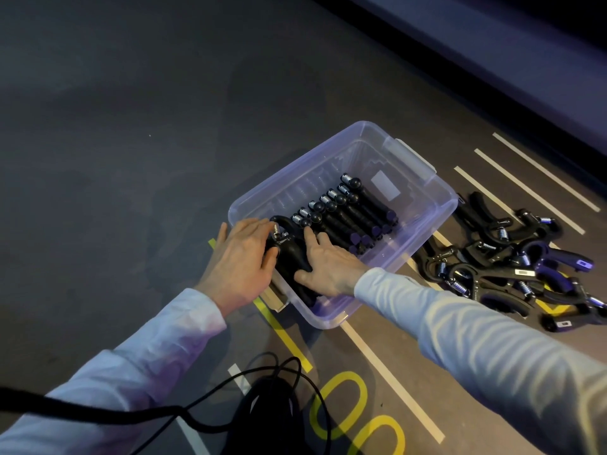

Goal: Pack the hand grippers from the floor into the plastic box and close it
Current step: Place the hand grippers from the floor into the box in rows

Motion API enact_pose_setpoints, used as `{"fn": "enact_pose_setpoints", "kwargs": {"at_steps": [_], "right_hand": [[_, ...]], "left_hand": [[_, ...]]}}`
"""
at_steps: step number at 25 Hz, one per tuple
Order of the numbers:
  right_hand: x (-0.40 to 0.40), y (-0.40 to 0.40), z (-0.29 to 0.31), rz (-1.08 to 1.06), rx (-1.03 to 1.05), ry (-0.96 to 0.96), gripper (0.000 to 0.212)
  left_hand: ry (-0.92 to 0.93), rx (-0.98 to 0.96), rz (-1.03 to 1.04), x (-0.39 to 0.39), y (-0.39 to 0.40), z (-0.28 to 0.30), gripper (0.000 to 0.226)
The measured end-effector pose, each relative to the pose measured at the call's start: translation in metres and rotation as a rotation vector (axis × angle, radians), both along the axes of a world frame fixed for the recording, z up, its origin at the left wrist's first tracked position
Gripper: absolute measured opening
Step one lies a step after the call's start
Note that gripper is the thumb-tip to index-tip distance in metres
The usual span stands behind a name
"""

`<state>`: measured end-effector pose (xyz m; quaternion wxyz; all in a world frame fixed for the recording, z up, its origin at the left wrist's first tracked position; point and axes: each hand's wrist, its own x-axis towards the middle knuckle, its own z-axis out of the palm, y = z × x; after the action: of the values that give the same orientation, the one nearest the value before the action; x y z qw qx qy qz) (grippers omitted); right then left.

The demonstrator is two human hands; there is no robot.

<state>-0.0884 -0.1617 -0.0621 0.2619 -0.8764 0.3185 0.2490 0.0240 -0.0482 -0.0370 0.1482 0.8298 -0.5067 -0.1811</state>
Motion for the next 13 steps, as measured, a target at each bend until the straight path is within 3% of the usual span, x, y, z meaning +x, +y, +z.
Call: {"fn": "enact_pose_setpoints", "kwargs": {"at_steps": [4,7,10,13], "right_hand": [[-0.007,-0.021,0.006,-0.134,0.002,-0.160,0.083],[-0.015,-0.054,0.011,-0.186,-0.136,-0.216,0.083],[-0.019,-0.094,0.010,-0.271,-0.232,-0.206,0.079],[-0.022,-0.124,0.004,-0.320,-0.256,-0.080,0.074]], "left_hand": [[-0.090,0.037,-0.014,-0.001,-0.001,0.001,0.051],[-0.098,0.000,-0.073,-0.011,-0.013,0.008,0.054],[-0.059,0.014,-0.218,-0.031,-0.033,0.015,0.059],[-0.086,0.087,-0.307,-0.041,-0.048,0.011,0.063]]}}
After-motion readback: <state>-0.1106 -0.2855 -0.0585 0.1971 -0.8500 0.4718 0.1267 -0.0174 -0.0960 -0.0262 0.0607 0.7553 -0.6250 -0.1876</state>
